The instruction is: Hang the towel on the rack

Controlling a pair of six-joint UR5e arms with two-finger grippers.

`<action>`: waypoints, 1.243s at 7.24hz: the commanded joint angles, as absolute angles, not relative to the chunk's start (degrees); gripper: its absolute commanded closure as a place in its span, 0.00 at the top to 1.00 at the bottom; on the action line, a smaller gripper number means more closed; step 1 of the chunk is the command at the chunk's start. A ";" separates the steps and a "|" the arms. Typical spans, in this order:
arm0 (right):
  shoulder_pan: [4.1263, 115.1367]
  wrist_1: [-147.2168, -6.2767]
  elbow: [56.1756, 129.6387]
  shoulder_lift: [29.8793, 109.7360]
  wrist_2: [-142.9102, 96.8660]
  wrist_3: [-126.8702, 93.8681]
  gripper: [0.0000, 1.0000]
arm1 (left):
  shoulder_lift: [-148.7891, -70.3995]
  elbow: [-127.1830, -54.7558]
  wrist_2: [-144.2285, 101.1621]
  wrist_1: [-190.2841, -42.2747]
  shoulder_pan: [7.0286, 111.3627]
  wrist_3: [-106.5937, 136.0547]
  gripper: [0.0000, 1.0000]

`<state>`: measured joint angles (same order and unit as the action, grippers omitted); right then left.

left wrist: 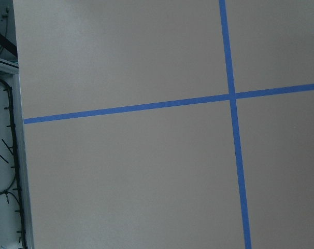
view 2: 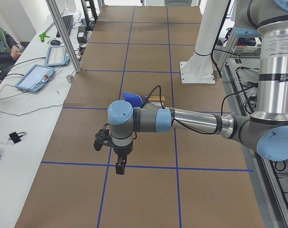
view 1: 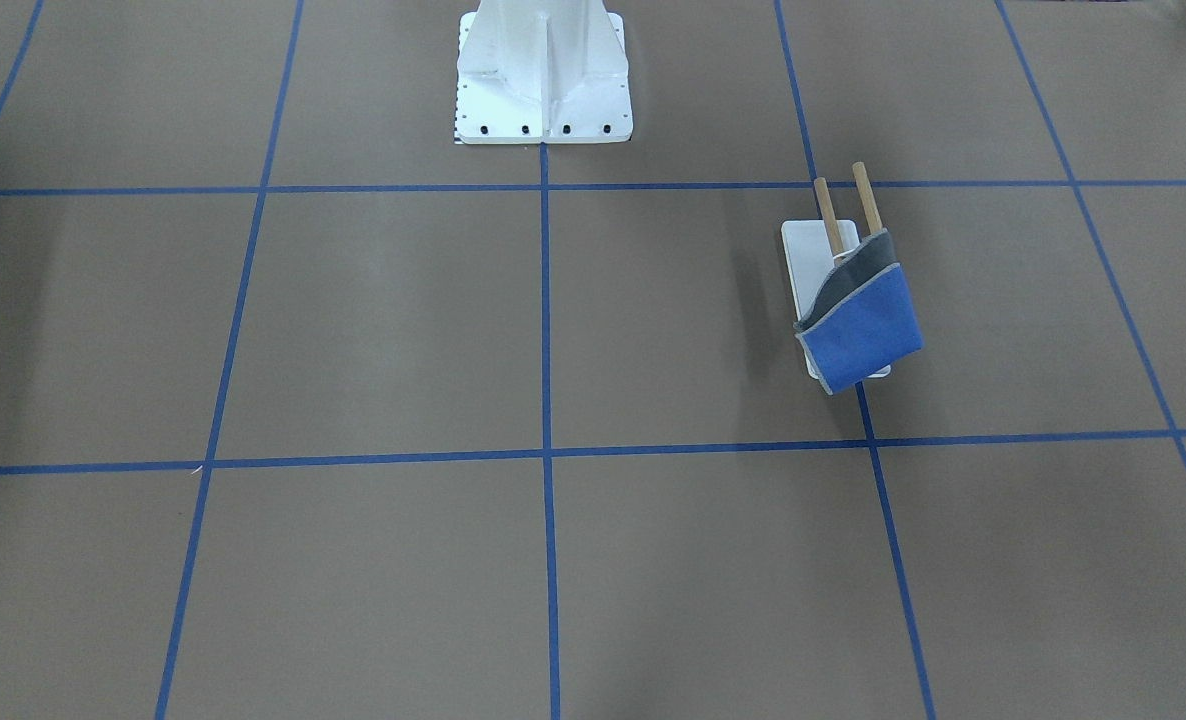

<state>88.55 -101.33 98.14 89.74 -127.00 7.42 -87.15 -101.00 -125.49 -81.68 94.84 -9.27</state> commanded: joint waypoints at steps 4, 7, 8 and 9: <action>89.91 -101.25 101.25 95.19 -127.09 7.12 1.00 | -85.07 -102.83 -131.40 -82.27 94.75 -9.05 0.99; 89.91 -101.16 101.51 95.27 -127.18 7.03 1.00 | -85.08 -103.27 -131.40 -82.18 94.66 -9.49 0.99; 89.91 -101.25 101.51 95.36 -127.61 7.03 1.00 | -85.08 -103.53 -131.40 -82.18 94.66 -9.67 0.99; 89.91 -101.16 101.51 95.45 -127.70 7.12 1.00 | -85.08 -103.80 -131.40 -82.18 94.66 -9.75 0.99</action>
